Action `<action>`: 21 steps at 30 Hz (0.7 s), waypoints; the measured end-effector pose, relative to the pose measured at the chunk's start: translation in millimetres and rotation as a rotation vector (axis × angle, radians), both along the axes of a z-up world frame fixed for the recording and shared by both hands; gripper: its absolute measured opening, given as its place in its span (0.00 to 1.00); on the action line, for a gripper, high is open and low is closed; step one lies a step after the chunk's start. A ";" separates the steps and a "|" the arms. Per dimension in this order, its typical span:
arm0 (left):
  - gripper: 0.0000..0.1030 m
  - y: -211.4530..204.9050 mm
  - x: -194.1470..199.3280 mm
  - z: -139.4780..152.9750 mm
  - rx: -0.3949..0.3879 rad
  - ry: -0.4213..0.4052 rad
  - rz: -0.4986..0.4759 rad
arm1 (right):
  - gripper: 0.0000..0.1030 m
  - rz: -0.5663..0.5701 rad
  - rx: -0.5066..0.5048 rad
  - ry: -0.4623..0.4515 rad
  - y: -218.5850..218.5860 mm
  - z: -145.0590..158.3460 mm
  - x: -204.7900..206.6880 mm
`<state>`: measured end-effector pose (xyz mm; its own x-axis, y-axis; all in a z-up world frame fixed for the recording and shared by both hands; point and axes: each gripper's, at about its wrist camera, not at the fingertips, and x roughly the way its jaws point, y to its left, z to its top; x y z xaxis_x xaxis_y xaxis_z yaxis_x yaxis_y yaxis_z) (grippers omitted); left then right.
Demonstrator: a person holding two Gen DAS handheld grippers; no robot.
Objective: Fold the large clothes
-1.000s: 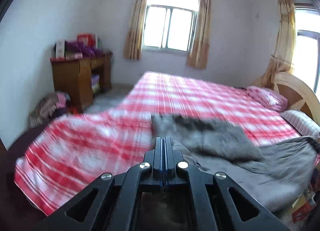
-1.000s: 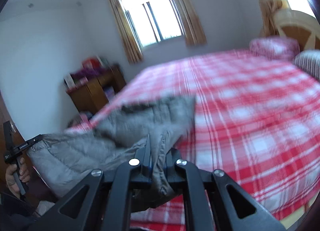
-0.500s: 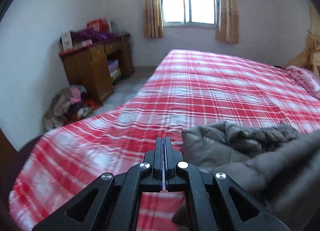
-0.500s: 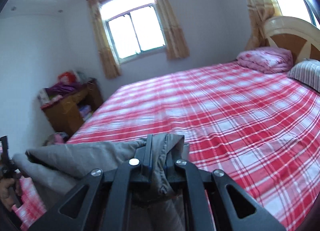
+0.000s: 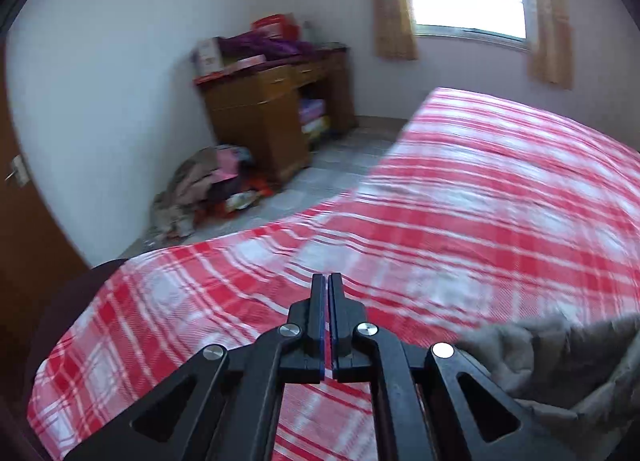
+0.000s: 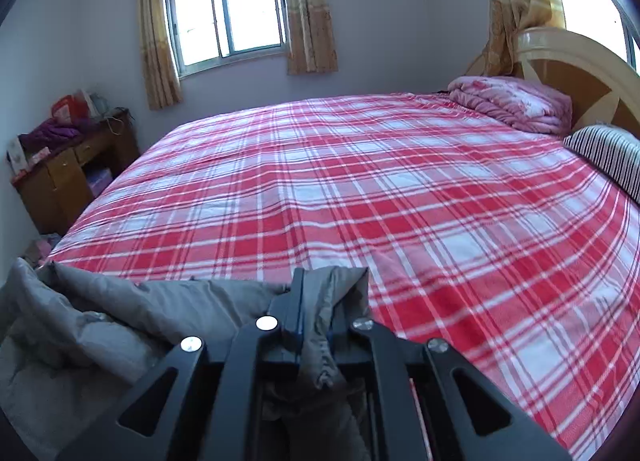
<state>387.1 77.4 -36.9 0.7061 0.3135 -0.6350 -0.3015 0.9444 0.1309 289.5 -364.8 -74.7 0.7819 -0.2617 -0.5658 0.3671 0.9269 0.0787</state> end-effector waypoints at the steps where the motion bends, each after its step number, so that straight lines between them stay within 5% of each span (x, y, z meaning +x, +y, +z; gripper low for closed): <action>1: 0.01 2.4 4.3 4.0 0.022 0.023 0.050 | 0.09 -0.011 -0.014 0.016 3.1 -2.2 9.2; 3: 0.01 4.5 6.1 8.7 0.055 0.048 0.101 | 0.11 -0.024 -0.023 0.049 5.3 -8.9 26.4; 5: 0.01 -0.6 -3.3 15.5 0.003 0.015 0.056 | 0.21 -0.033 -0.016 0.069 5.5 -14.5 34.7; 7: 0.01 -9.3 -13.6 19.2 -0.060 -0.023 -0.037 | 0.46 -0.038 0.001 0.072 5.3 -16.5 36.0; 8: 0.01 -13.3 -17.8 20.0 -0.103 -0.030 -0.091 | 0.73 -0.035 0.005 0.060 6.1 -14.9 33.7; 9: 0.02 -16.2 -20.0 20.8 -0.140 -0.025 -0.123 | 0.85 -0.039 0.001 0.033 7.7 -11.7 29.2; 11: 0.03 -21.8 -22.0 23.8 -0.212 -0.008 -0.170 | 0.86 -0.043 -0.022 -0.012 10.8 -4.4 21.9; 12: 0.16 -24.2 -22.9 25.5 -0.230 -0.004 -0.191 | 0.86 -0.038 -0.036 -0.014 12.8 -0.1 18.7; 13: 0.51 -26.8 -25.4 28.9 -0.259 -0.006 -0.222 | 0.86 -0.031 -0.042 -0.016 15.6 3.8 17.7; 15: 0.97 -30.5 -34.9 37.1 -0.300 -0.051 -0.270 | 0.86 -0.011 -0.051 -0.043 23.0 17.0 7.3; 17: 0.99 -39.7 -49.2 48.6 -0.317 -0.098 -0.347 | 0.88 0.013 -0.068 -0.074 33.5 29.8 -1.4; 21: 0.99 -55.0 -65.8 57.2 -0.337 -0.067 -0.371 | 0.96 0.071 -0.082 -0.171 65.0 51.7 -25.0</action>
<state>321.3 22.3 20.3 0.7735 -0.1810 -0.6075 0.0650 0.9760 -0.2080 264.6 -299.8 -22.9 0.8832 -0.2416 -0.4019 0.2879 0.9559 0.0580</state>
